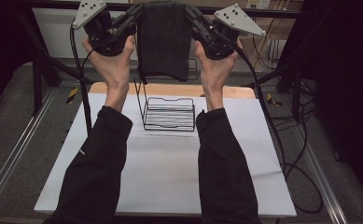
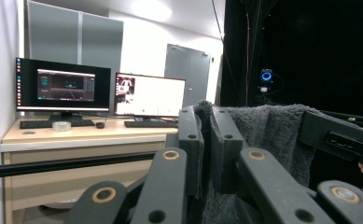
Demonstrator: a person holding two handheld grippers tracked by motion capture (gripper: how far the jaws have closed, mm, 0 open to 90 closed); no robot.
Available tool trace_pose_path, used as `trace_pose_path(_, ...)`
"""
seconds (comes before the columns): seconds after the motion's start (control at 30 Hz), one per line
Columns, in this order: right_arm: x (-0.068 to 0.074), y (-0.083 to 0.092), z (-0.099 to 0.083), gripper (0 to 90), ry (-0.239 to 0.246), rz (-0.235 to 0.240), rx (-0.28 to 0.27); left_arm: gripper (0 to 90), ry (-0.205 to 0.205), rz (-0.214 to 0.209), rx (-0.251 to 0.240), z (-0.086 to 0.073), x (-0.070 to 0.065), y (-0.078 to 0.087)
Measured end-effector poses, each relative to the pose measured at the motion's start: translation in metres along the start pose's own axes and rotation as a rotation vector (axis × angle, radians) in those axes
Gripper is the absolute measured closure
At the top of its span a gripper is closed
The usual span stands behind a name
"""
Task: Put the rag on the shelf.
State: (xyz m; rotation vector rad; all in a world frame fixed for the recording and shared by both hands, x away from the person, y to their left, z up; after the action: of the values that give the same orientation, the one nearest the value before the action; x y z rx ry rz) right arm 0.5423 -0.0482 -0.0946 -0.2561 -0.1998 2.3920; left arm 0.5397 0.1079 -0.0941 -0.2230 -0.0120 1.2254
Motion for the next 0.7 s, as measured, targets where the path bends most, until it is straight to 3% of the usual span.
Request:
trace_pose_path(0.07,-0.003,-0.003,-0.002,83.0,0.002,-0.003,0.006,84.0,0.008,-0.001,0.017,-0.004,0.003,-0.003)
trace_pose_path(0.17,-0.006,-0.007,-0.008,82.9,0.007,-0.007,0.023,84.0,-0.014,0.008,0.017,-0.010,0.009,-0.009)
trace_pose_path(0.47,-0.015,-0.017,-0.029,83.0,-0.001,-0.001,0.057,84.0,-0.001,0.007,0.054,-0.035,0.026,-0.018)
trace_pose_path(0.7,-0.017,-0.017,-0.037,82.9,0.023,0.000,0.102,83.9,-0.031,0.005,0.080,-0.048,0.027,-0.020)
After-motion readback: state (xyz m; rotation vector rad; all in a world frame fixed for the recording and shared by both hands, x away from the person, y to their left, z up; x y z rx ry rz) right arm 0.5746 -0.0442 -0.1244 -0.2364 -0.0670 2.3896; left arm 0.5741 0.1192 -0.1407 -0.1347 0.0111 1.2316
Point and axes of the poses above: each handheld gripper's, and its own axes: y roughly backward along the jaws, z roughly out of its top, x roughly to its left, the point moved 9 cm from there along -y, roughly forward along the jaws, and after that the axes turned 13 degrees about z, right-handed, at the moved point
